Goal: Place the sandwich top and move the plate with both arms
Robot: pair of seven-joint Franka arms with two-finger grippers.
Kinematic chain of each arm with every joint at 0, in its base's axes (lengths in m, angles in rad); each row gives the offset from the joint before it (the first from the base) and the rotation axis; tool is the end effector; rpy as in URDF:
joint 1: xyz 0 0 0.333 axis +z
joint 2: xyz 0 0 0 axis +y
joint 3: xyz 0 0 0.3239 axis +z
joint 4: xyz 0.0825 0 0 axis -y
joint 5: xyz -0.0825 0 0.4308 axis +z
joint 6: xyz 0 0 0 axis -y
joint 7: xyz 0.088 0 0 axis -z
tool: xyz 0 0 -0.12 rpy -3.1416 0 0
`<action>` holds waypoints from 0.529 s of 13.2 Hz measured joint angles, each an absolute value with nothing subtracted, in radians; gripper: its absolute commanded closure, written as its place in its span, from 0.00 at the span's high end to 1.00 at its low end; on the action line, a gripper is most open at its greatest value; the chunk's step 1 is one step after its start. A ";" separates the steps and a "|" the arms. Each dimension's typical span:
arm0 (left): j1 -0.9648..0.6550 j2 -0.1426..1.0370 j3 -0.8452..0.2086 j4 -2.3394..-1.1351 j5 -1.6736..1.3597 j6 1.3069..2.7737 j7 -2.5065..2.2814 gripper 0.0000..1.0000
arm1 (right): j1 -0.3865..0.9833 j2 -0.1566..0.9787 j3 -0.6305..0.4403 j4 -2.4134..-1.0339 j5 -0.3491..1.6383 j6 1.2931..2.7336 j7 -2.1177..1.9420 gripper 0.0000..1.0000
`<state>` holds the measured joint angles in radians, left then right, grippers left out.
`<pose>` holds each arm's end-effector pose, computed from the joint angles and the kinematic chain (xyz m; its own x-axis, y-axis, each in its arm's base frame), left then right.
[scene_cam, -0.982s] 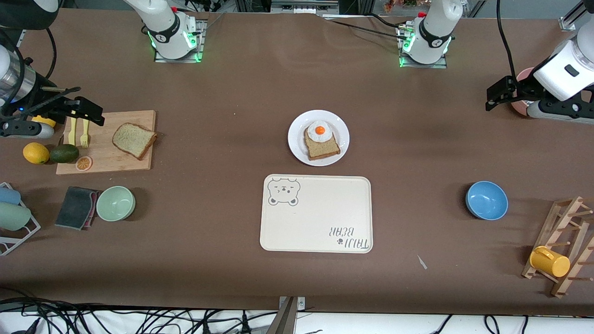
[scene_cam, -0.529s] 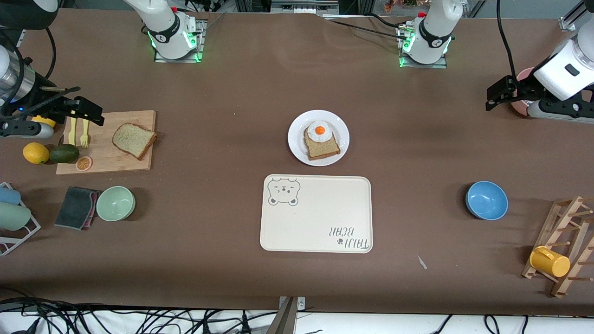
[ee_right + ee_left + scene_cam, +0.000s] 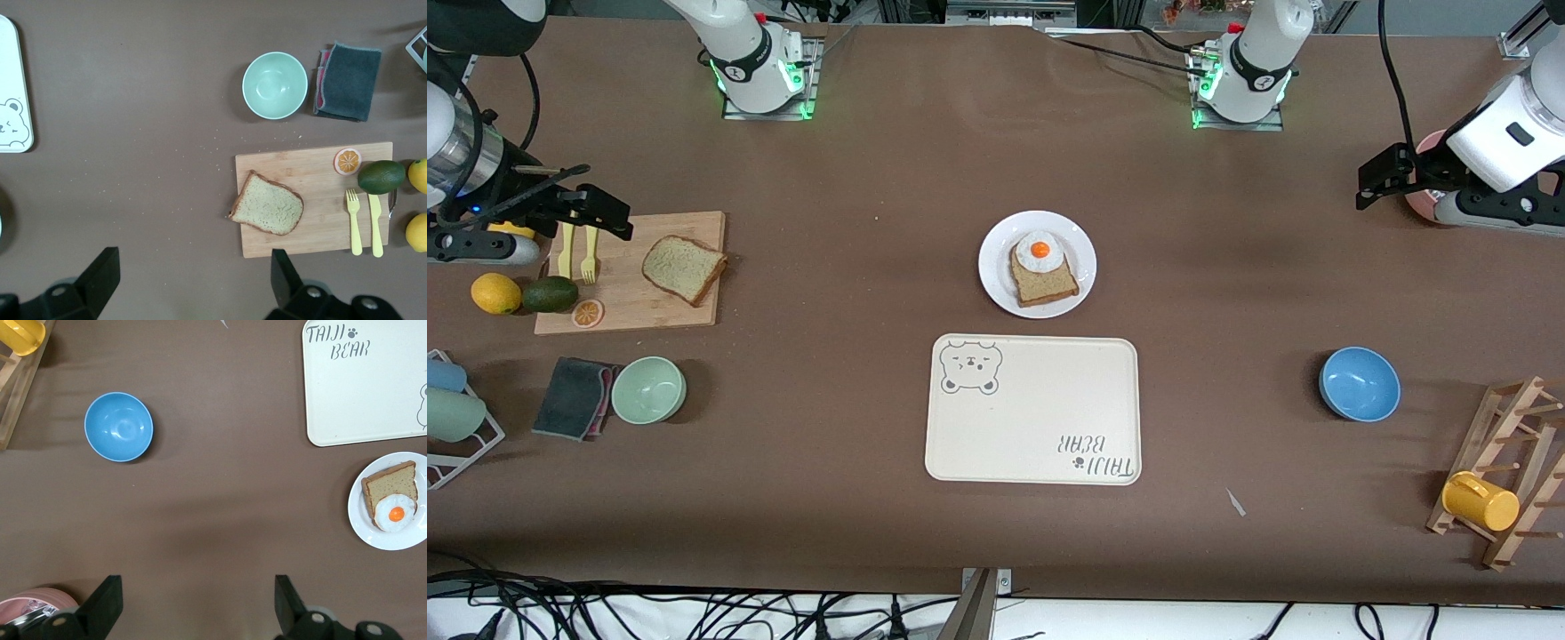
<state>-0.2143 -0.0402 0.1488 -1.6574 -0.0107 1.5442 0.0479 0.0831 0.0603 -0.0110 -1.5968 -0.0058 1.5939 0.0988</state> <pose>0.5815 -0.0380 0.5960 0.9909 -0.1138 -0.0725 -0.1126 -0.9934 0.0201 0.6169 0.0440 0.5711 0.9977 -0.0267 -0.0622 -0.0260 -0.9996 0.0126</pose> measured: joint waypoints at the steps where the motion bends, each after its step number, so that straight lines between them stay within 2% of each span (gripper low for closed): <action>1: -0.214 -0.040 0.149 -1.657 -0.011 1.544 0.048 1.00 | 0.084 0.062 -0.011 -1.597 -0.005 1.593 0.099 1.00; 7: -0.216 -0.040 0.143 -1.654 -0.011 1.543 0.048 1.00 | 0.147 0.122 -0.008 -1.599 -0.006 1.589 0.111 1.00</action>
<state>-0.2164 -0.0402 0.1433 -1.6542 -0.0107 1.5435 0.0479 0.1465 0.1218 -0.0081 -1.5992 -0.0063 1.5893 0.1111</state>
